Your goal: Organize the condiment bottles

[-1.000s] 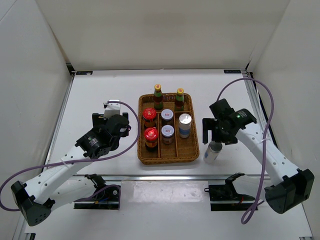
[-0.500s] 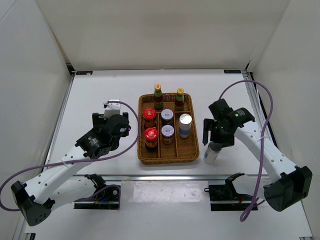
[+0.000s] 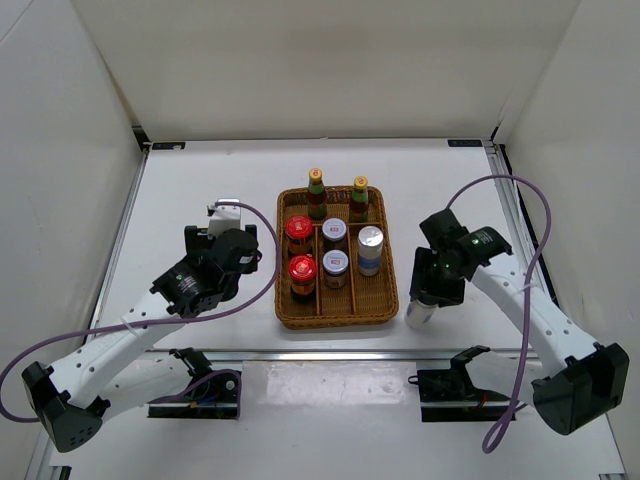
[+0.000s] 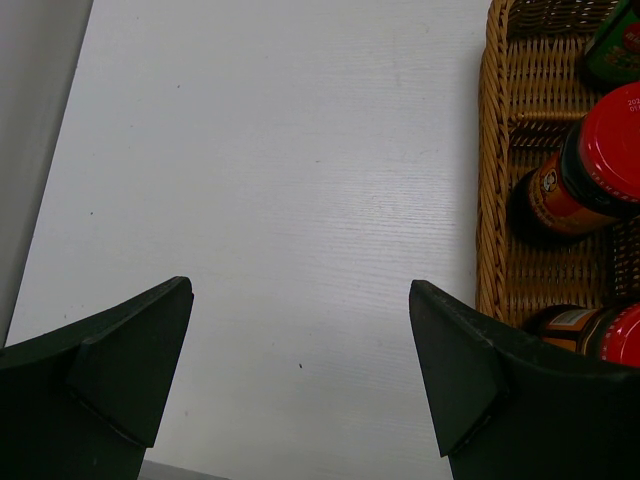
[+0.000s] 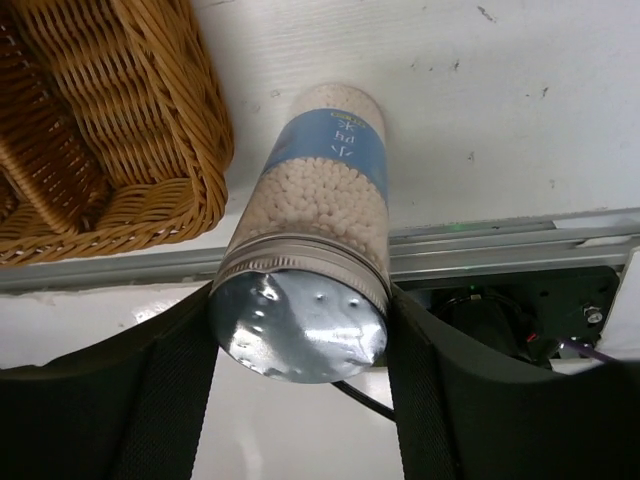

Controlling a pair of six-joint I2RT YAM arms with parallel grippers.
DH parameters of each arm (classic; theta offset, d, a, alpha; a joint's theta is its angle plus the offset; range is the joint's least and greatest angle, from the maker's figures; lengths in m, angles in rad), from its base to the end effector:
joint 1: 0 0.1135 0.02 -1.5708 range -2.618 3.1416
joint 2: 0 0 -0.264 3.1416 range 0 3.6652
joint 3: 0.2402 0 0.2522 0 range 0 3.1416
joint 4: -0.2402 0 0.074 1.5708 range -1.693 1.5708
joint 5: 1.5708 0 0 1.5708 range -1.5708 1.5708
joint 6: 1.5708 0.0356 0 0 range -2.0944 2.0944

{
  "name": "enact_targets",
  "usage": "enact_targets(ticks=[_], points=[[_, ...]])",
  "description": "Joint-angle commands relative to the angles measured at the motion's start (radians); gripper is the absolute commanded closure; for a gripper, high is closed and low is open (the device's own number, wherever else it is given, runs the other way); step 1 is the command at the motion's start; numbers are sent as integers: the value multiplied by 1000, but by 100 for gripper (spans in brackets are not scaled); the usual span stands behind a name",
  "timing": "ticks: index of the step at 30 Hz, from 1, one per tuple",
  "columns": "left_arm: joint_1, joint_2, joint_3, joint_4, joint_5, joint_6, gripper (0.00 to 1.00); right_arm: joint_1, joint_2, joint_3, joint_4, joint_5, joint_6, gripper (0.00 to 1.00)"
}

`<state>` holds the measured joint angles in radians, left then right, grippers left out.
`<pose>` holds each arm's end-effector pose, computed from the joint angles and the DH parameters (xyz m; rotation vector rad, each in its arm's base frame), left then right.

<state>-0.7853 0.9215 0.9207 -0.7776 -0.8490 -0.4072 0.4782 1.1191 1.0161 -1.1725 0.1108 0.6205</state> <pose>0.1425 -0.1047 0.3151 0.0045 2.0651 0.2822 0.1673 0.0823 0.2809 0.2246 2.8224 0.0860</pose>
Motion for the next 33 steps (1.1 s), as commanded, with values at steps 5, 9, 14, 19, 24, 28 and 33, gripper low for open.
enact_targets(ticks=[5,9,14,19,24,28,33], points=[[4,-6,20,15,1,5,0,3,-90,68,-7,58,44,86],[4,-6,20,15,1,5,0,37,-146,148,-7,95,53,96],[4,-6,20,15,10,5,0,127,-131,237,69,95,35,99],[4,-6,20,15,10,5,0,229,-18,323,120,95,12,99],[4,-6,20,15,10,5,0,309,132,334,186,84,-21,99],[4,-6,20,15,10,5,0,327,234,334,186,105,-2,99],[4,-6,20,15,10,5,0,364,297,334,166,144,-2,99]])
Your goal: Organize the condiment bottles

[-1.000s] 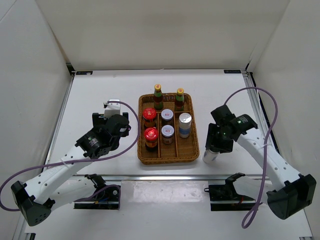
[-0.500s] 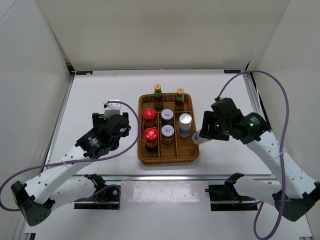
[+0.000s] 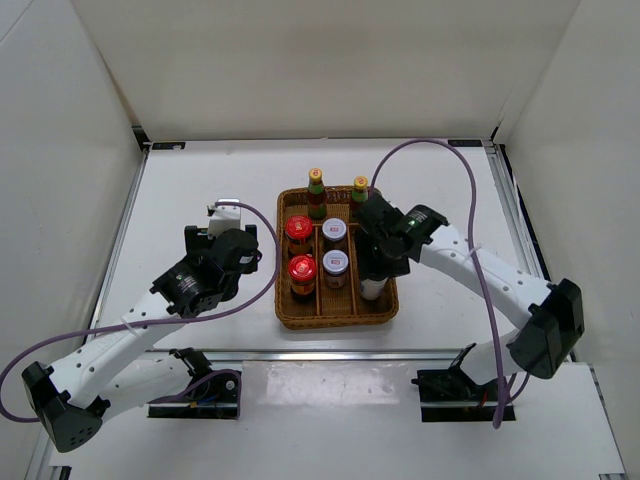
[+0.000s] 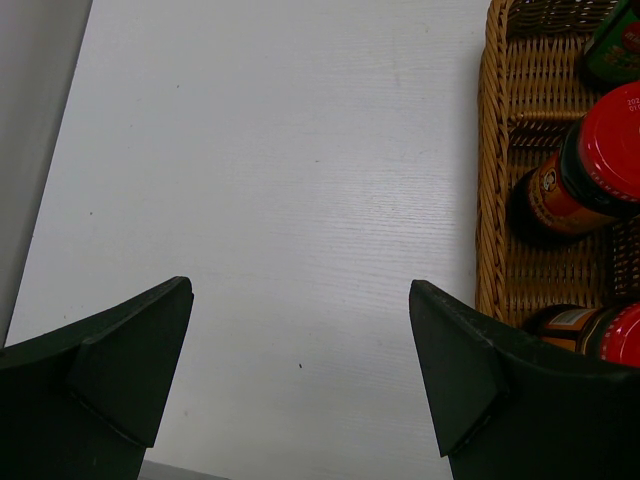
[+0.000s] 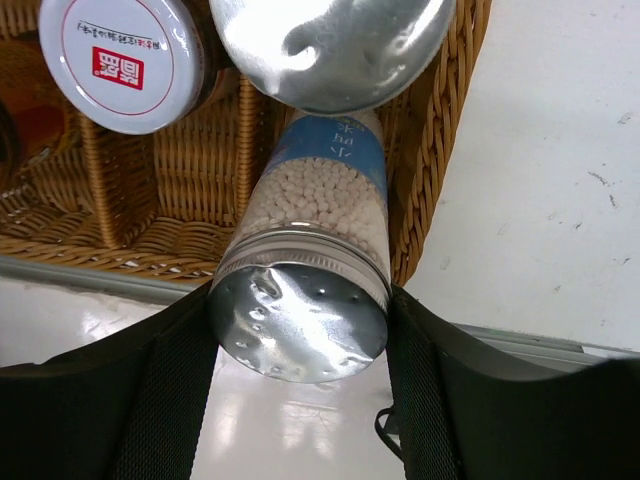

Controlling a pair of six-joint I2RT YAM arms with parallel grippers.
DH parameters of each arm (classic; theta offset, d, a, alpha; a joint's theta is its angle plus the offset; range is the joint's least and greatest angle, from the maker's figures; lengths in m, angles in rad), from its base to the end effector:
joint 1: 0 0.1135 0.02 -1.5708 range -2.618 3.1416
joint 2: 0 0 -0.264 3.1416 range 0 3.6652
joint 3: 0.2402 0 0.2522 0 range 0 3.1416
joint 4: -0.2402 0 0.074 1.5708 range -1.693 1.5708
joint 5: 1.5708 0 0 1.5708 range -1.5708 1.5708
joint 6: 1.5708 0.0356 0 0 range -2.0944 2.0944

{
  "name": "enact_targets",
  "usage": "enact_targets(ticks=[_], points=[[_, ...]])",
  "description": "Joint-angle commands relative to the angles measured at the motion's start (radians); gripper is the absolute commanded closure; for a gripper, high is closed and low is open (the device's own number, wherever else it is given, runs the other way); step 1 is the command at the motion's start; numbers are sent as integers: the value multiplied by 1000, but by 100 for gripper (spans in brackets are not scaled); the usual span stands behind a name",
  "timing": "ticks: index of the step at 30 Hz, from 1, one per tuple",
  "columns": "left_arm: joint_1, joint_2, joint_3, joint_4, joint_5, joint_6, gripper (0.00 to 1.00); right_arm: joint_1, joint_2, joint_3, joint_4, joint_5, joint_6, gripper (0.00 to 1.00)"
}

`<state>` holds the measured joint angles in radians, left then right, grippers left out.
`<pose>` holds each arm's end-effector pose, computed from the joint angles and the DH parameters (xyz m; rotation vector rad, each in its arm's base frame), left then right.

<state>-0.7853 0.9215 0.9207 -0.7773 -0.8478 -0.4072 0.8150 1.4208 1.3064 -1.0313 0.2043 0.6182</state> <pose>0.1425 -0.1048 0.3151 0.0050 2.0656 0.2809 0.1943 0.1956 0.3070 -0.2046 2.6770 0.1730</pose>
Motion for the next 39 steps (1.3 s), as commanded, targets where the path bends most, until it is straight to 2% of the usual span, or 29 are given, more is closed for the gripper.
enact_targets(ticks=[1,3,7,8,10,11,13,19,23,26,30,35,39], points=[[4,-6,20,15,9,5,0,27,4,53,16,63,11,95],[4,-6,20,15,9,5,0,38,21,53,4,84,11,90],[4,-6,20,15,9,5,0,49,46,41,-6,95,23,63],[4,-6,20,15,9,5,0,58,46,40,-6,95,34,48],[4,-6,20,15,9,5,0,58,46,40,-6,104,43,29],[4,-6,20,15,9,5,0,58,34,40,-18,124,52,9],[4,-6,20,15,9,5,0,58,21,40,-32,148,61,0],[4,-6,20,15,9,5,0,58,-106,167,-127,263,-37,0],[4,-15,20,15,9,5,0,58,-300,202,-194,432,-77,0],[4,-4,20,15,9,15,0,58,-460,153,-216,579,-103,0],[4,-4,20,15,9,15,0,58,-626,80,-277,644,-160,0],[4,-13,20,24,9,15,0,58,-707,25,-300,653,-160,0],[4,5,20,24,9,24,0,58,-708,-16,-291,656,-160,0]])
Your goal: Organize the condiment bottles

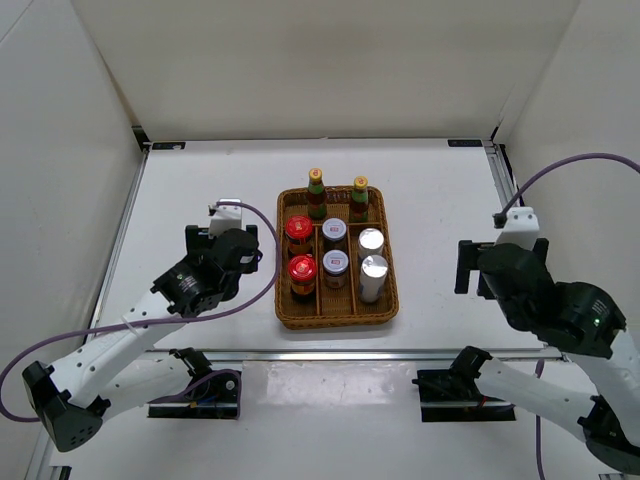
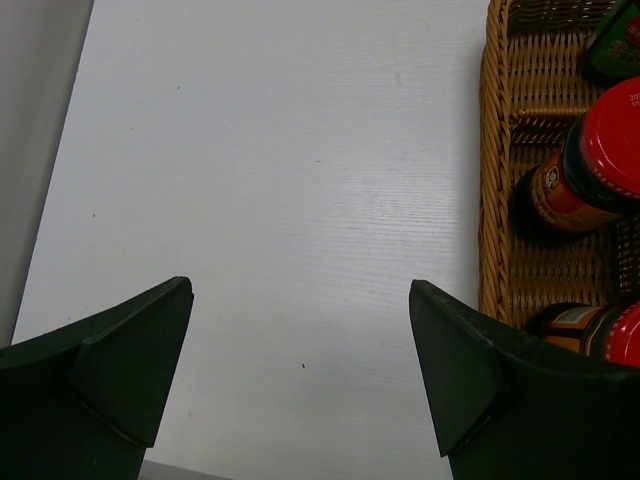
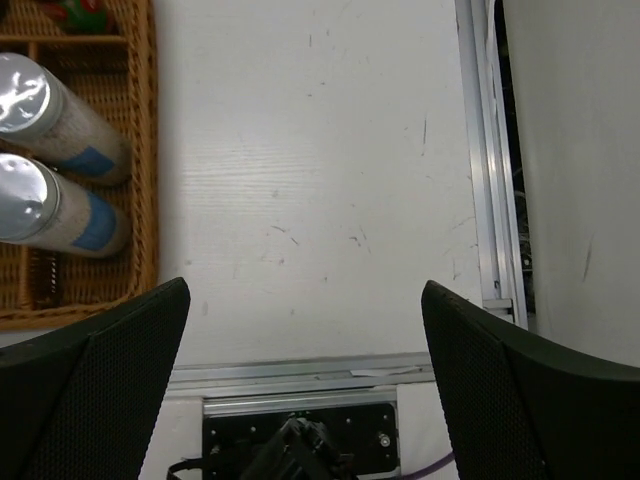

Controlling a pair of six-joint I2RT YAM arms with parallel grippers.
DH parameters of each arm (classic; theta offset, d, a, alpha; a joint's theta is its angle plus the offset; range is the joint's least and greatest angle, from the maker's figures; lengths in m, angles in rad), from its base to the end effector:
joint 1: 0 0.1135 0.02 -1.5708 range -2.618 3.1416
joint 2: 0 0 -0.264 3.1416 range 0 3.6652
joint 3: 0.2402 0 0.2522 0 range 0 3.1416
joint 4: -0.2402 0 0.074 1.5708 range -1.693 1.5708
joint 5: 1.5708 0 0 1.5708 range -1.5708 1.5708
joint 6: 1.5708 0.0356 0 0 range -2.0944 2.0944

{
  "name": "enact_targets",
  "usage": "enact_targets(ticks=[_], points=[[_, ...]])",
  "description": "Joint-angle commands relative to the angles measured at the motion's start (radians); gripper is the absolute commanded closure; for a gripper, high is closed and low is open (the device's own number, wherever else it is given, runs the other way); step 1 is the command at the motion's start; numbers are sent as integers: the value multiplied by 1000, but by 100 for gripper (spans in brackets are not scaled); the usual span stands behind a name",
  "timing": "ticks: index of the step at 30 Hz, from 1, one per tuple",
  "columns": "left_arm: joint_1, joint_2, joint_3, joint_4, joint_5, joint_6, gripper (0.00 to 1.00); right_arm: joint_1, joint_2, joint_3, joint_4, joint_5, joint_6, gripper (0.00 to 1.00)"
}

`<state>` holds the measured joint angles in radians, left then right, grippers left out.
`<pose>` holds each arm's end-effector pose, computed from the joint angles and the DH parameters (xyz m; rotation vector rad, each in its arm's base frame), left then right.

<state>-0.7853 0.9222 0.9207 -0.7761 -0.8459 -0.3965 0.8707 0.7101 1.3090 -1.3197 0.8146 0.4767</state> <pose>0.1427 -0.1050 0.3150 0.0167 2.0668 0.2853 0.0599 0.0309 0.4083 -0.0085 2.0425 -0.1099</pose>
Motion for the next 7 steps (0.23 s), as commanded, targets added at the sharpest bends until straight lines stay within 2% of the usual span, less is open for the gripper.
enact_targets(ticks=[1,7], points=[[4,13,20,23,7,13,0,2,3,-19,-3,46,-18,0],[4,15,20,23,-2,24,0,2,3,-39,-3,93,-7,0]])
